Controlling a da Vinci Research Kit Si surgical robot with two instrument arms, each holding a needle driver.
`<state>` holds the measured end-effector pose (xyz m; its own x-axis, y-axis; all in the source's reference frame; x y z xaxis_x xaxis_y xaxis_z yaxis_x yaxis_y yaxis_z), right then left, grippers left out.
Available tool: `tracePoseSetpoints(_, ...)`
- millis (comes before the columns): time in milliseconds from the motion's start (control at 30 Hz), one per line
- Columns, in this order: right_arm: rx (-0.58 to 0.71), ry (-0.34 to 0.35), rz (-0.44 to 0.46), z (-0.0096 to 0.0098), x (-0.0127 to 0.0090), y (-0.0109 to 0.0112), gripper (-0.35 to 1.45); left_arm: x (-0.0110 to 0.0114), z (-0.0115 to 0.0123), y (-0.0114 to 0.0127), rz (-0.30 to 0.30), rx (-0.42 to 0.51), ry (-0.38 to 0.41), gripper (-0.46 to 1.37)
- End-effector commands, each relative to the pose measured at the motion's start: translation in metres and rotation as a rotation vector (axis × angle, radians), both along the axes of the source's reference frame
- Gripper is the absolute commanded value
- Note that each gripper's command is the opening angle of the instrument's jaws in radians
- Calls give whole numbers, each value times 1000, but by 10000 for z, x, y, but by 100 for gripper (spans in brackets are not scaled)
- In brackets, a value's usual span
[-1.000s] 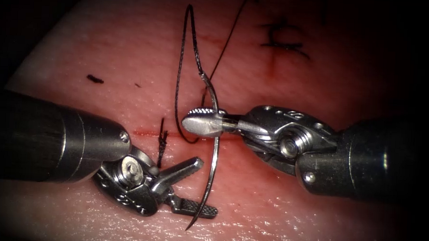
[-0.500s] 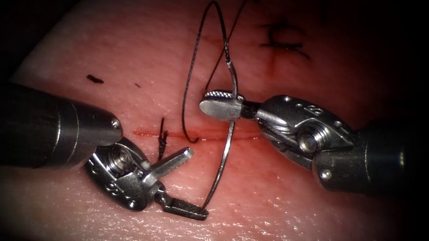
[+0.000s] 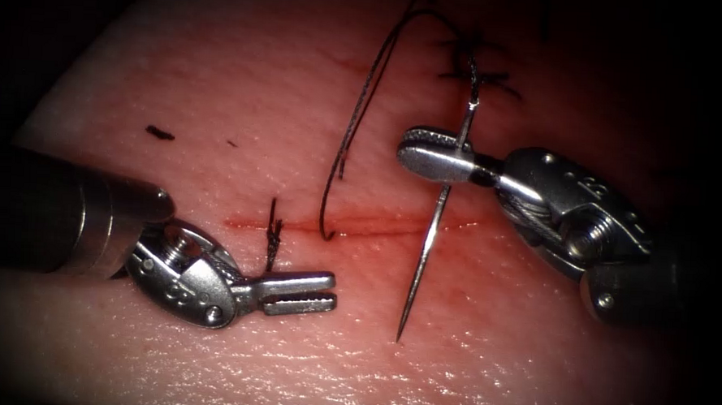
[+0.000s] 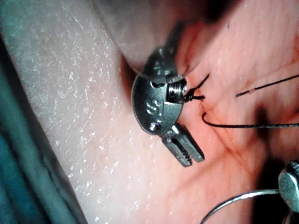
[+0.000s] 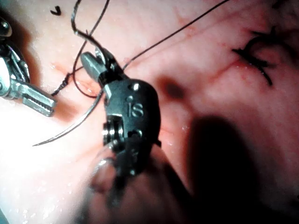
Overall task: Wound Closure
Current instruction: Insert left hand into wound and widen opening
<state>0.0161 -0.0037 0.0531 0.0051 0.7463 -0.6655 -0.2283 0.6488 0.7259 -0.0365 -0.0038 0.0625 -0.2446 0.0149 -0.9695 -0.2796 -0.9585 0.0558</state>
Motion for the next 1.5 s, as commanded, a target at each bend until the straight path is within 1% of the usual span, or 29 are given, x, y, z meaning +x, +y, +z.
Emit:
tracePoseSetpoints(33,-25,-5,-4,1,-1,-1,-35,1,1,-5,14,98,65,-35)
tracePoseSetpoints(67,-31,-6,-5,0,0,-1,-35,1,2,-5,19,114,76,-35)
tracePoseSetpoints(133,-64,-7,-16,-2,0,-1,-35,1,3,-3,58,200,165,-35)
tracePoseSetpoints(267,-95,-10,-25,-6,1,-1,-35,3,6,-2,75,258,237,-35)
tracePoseSetpoints(367,-126,-12,-35,-10,3,0,-35,4,10,0,112,291,300,-35)
tracePoseSetpoints(500,-153,-7,-44,-13,5,-1,-35,6,15,2,106,308,334,-35)
tracePoseSetpoints(600,-175,-7,-51,-14,6,-1,-35,7,21,2,121,323,369,-35)
tracePoseSetpoints(733,-185,-9,-52,-15,10,-1,-35,3,34,0,156,347,427,-35)
tracePoseSetpoints(767,-190,-8,-54,-16,11,-1,-35,2,40,1,160,355,449,-35)
tracePoseSetpoints(800,-202,-7,-58,-17,12,-2,-35,1,46,2,157,359,470,-35)
tracePoseSetpoints(867,-207,-4,-63,-18,13,-2,-35,1,52,4,158,365,487,-35)
tracePoseSetpoints(1067,-229,11,-81,-19,17,-3,-35,3,79,17,143,372,516,-35)
tracePoseSetpoints(1233,-252,11,-86,-19,20,-3,-35,5,97,22,140,374,536,-35)
tracePoseSetpoints(1333,-281,12,-95,-19,21,-3,-35,7,108,24,151,386,579,-35)
tracePoseSetpoints(1433,-317,7,-99,-17,23,-2,-35,10,117,29,143,398,613,-35)
tracePoseSetpoints(1467,-323,7,-100,-17,23,-2,-35,10,117,29,143,398,613,-35)
tracePoseSetpoints(1500,-342,7,-104,-16,24,-3,-35,14,123,34,132,398,650,-35)
